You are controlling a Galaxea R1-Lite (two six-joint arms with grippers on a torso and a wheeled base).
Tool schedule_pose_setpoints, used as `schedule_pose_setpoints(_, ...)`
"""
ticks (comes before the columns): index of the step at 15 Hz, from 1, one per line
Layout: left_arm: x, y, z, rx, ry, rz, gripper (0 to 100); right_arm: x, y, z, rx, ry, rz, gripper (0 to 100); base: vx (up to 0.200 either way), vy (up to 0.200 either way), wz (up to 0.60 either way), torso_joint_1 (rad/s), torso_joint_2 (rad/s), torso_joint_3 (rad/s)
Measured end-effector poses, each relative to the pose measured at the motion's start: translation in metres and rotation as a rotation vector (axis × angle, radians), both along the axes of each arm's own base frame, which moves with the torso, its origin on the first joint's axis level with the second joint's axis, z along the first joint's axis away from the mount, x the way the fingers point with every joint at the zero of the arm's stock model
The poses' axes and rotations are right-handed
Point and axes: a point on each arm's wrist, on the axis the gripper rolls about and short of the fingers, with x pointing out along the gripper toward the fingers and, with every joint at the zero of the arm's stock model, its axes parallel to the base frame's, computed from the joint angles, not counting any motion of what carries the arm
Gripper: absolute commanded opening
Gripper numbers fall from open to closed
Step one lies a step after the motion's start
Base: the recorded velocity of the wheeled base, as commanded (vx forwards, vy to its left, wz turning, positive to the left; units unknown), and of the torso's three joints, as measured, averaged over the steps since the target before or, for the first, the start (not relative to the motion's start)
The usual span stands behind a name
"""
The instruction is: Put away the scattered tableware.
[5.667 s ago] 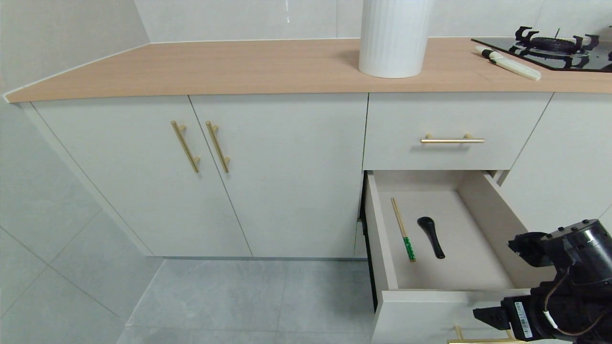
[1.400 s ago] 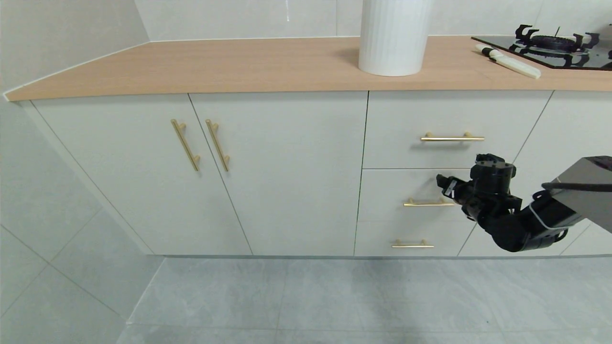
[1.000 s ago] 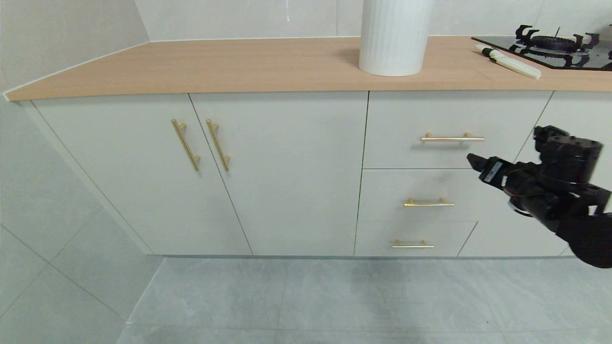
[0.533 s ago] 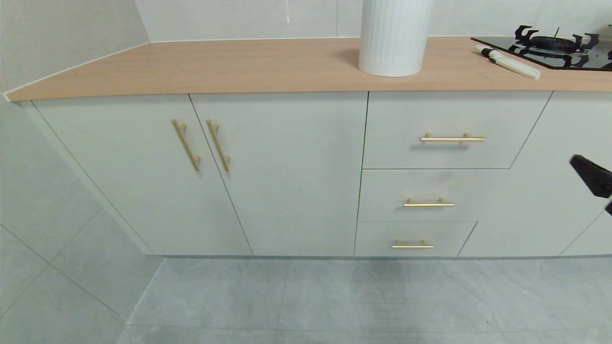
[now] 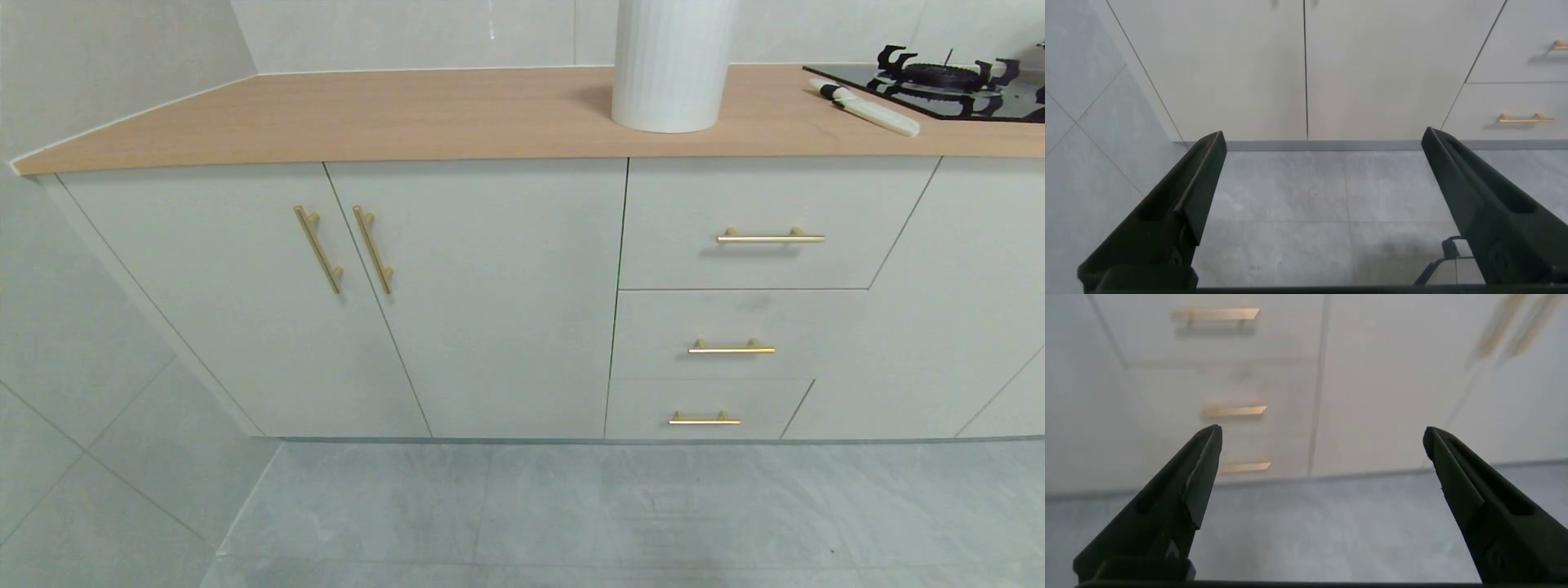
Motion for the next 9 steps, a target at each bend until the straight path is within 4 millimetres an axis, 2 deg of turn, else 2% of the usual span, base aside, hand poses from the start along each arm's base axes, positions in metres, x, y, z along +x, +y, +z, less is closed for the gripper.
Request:
schedule_pose_setpoints(2,0.000,0.000,0.000,0.000,0.000,0.000,100,-0.023,0.001,-0.010,-0.038,-0.077,-0.020,100,0.000,0.000,0.00,0.000,0.00,0.000)
schedule_pose_setpoints(4,0.000,0.000,0.000,0.000,0.000,0.000,100,-0.031,0.004,-0.028,-0.059,-0.104,0.004,100,0.000,0.000,0.00,0.000,0.00,0.000)
schedule_pose_setpoints(7,0.000,0.000,0.000,0.000,0.000,0.000,100,-0.031,0.005,-0.047,-0.032,-0.109,0.008,100,0.000,0.000,0.00,0.000,0.00,0.000)
schedule_pose_setpoints(9,0.000,0.000,0.000,0.000,0.000,0.000,100,-0.022,0.005,-0.064,-0.003,-0.066,0.029,100,0.000,0.000,0.00,0.000,0.00,0.000)
